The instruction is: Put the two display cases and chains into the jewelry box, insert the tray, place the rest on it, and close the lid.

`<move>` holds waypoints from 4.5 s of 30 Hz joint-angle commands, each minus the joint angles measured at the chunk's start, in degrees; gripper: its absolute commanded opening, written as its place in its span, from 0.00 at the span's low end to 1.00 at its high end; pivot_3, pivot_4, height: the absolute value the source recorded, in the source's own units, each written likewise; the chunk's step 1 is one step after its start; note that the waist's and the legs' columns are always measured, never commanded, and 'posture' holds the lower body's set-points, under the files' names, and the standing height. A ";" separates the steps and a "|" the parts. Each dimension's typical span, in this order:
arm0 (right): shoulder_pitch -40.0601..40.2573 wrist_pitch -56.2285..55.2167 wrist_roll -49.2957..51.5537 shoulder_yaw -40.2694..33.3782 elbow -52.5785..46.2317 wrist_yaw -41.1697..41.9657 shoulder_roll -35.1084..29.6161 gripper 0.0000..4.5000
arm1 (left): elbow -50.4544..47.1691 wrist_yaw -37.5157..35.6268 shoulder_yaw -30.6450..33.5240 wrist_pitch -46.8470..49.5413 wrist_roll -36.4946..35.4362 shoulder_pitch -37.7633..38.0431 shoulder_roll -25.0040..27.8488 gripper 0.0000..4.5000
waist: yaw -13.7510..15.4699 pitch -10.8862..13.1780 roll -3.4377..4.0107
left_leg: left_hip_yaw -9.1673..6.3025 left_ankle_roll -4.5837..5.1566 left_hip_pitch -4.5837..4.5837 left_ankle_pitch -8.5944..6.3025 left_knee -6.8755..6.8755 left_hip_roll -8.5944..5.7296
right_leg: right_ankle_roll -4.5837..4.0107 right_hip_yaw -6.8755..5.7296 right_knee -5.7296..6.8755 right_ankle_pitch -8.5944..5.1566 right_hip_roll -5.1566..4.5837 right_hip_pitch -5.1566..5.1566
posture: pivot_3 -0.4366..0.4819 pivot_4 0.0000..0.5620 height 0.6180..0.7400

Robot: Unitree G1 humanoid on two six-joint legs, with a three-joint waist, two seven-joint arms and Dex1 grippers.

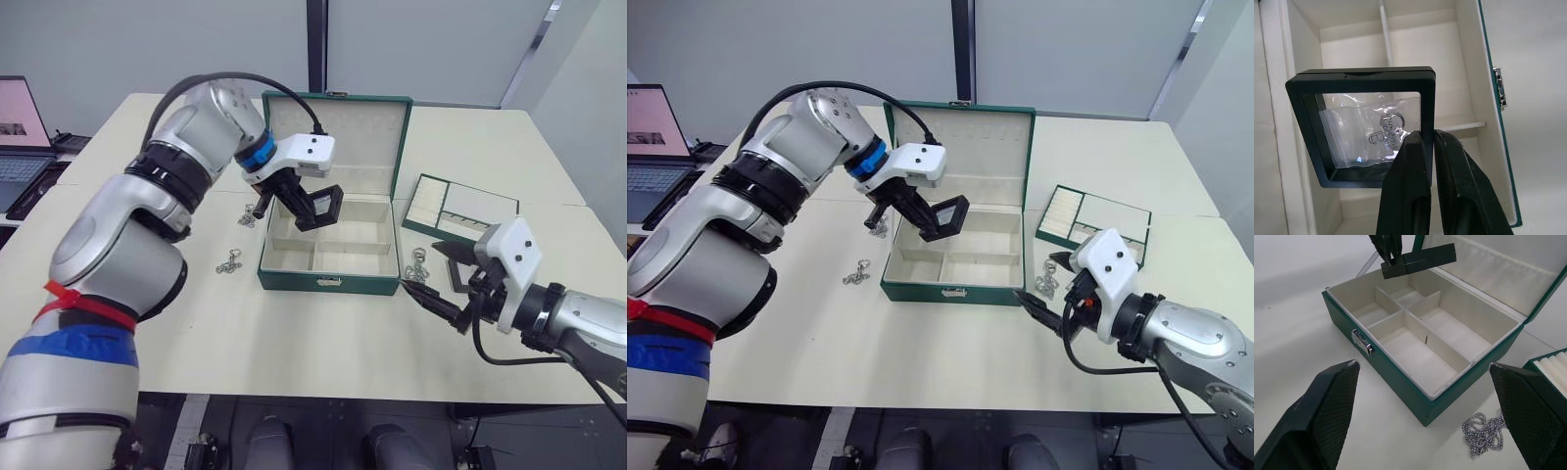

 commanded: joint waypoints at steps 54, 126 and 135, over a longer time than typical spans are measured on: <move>12.24 -4.69 -4.23 -5.81 -6.34 -1.95 -0.58 1.00 | 19.09 13.70 21.97 -0.91 27.57 -0.28 -20.31 0.01 | 0.11 -0.02 0.03 | -0.10 -0.11 -0.12 0.06 -0.03 -0.10 | 0.00 -0.06 -0.11 0.00 -0.02 0.05 | 0.48 0.27 1.00; 18.75 -9.51 -7.96 -3.61 1.57 13.19 -1.59 1.00 | -69.14 20.80 84.78 26.72 -23.86 96.14 20.90 0.99 | -0.07 -0.71 0.55 | 0.02 0.01 0.63 -0.04 -0.19 0.09 | 0.00 -0.02 -0.19 -0.01 -0.04 0.60 | 0.48 0.27 1.00; 19.40 -10.18 -8.74 -3.42 1.71 14.21 -1.35 1.00 | -71.50 23.83 84.79 28.28 -25.75 96.90 21.27 0.99 | -0.08 -0.71 0.54 | 0.06 0.00 0.63 -0.05 -0.21 0.09 | 0.00 0.05 -0.19 -0.01 -0.04 0.54 | 0.48 0.27 1.00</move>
